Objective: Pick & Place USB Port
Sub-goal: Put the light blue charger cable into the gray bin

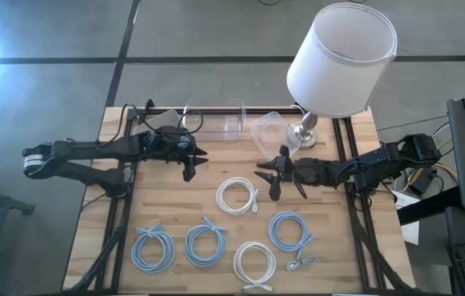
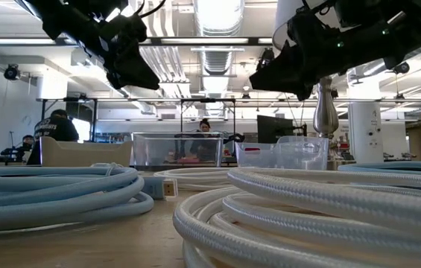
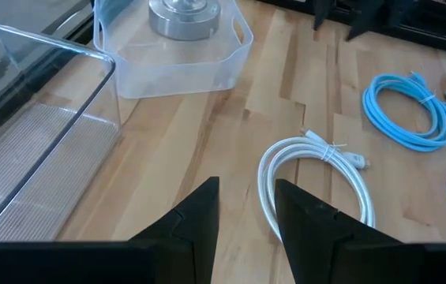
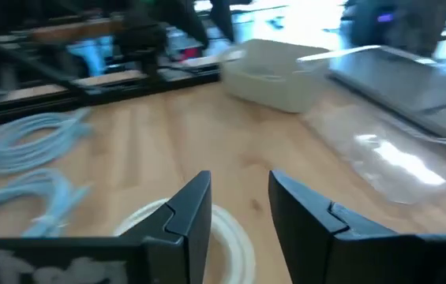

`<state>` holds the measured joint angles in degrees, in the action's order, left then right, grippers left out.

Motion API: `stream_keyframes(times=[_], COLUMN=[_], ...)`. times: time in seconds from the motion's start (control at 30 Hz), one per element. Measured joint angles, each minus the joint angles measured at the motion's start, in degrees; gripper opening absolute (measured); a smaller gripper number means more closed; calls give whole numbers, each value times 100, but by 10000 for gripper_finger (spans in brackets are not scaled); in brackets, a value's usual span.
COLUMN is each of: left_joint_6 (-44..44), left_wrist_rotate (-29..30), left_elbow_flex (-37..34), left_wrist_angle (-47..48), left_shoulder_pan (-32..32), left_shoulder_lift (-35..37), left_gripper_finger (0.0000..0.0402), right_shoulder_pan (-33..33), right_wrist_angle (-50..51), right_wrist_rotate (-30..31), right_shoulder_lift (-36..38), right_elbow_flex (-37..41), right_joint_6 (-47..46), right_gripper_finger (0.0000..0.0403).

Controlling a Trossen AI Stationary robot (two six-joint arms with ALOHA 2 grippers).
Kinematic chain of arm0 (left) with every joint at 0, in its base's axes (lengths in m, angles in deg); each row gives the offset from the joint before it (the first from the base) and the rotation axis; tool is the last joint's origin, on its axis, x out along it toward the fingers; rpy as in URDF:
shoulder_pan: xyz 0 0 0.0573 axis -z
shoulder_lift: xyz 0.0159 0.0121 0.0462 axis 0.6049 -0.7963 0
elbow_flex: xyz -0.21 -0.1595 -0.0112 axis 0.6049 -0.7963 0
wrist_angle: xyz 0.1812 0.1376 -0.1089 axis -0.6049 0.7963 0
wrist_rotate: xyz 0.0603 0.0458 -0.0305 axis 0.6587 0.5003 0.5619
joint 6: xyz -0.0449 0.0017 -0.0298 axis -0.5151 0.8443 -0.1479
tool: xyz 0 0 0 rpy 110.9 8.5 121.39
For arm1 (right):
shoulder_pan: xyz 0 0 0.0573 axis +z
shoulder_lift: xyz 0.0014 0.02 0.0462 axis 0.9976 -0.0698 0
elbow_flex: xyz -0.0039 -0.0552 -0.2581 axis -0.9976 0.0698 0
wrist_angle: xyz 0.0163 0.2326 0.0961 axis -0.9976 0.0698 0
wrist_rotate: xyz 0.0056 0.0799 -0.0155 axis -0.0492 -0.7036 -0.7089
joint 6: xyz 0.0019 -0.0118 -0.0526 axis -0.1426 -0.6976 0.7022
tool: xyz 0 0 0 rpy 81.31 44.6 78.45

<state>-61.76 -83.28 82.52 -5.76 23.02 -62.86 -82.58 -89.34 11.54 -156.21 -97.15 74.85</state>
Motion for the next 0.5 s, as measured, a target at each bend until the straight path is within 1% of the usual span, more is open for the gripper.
stream_keyframes(times=[0.13, 0.23, 0.37, 0.5], left_joint_6=[0, 0, 0, 0], left_wrist_rotate=[0, 0, 0, 0], left_elbow_flex=[0, 0, 0, 0], left_wrist_angle=[2, 2, 4, 4], left_shoulder_pan=[0, 0, 0, 0], left_shoulder_lift=[0, 0, 0, 0], left_gripper_finger=[126, 126, 126, 126], right_shoulder_pan=[6, 20, 132, 477], right_wrist_angle=[11, 35, 459, 866], right_wrist_rotate=[-901, -1460, -2232, -2686], right_shoulder_lift=[165, 409, 856, 1106], right_elbow_flex=[0, 0, -2, -2], right_joint_6=[-42, -304, -328, -315], right_gripper_finger=[130, 128, 125, 127])
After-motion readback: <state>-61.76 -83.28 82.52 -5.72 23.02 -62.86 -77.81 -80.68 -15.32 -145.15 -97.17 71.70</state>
